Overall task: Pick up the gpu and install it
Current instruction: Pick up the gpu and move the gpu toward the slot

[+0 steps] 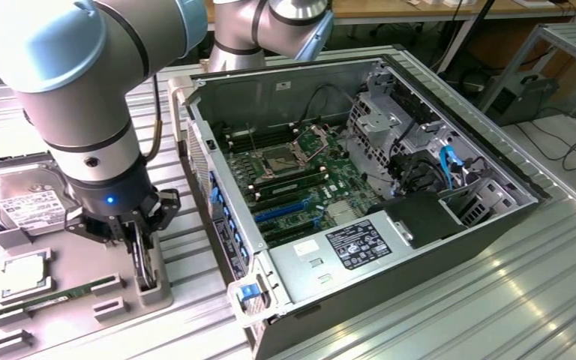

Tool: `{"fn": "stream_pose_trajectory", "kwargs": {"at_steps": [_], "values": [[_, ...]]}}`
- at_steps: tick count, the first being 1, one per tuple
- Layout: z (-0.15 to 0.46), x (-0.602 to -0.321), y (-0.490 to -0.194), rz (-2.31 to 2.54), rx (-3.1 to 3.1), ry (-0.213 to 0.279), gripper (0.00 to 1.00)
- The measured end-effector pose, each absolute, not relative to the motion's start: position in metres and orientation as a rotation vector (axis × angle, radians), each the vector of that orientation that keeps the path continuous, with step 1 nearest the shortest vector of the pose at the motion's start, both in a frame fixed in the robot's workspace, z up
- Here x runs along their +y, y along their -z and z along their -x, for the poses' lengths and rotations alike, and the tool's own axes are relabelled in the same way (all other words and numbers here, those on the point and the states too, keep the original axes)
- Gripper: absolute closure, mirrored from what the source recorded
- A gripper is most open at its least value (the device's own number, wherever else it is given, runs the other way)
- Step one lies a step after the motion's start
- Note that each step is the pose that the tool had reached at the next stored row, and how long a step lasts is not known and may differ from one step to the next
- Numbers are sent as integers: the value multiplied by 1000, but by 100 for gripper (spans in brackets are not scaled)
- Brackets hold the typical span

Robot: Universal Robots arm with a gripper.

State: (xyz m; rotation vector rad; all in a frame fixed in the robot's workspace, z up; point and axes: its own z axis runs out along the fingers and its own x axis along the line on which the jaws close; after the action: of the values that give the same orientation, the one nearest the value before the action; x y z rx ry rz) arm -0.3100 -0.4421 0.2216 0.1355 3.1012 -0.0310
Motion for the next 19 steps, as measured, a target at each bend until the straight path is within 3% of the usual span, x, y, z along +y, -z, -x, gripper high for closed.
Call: {"fn": "stream_pose_trajectory", "kwargs": {"at_steps": [19], "values": [[310,-442,-239,-135,3101,31,71]]}}
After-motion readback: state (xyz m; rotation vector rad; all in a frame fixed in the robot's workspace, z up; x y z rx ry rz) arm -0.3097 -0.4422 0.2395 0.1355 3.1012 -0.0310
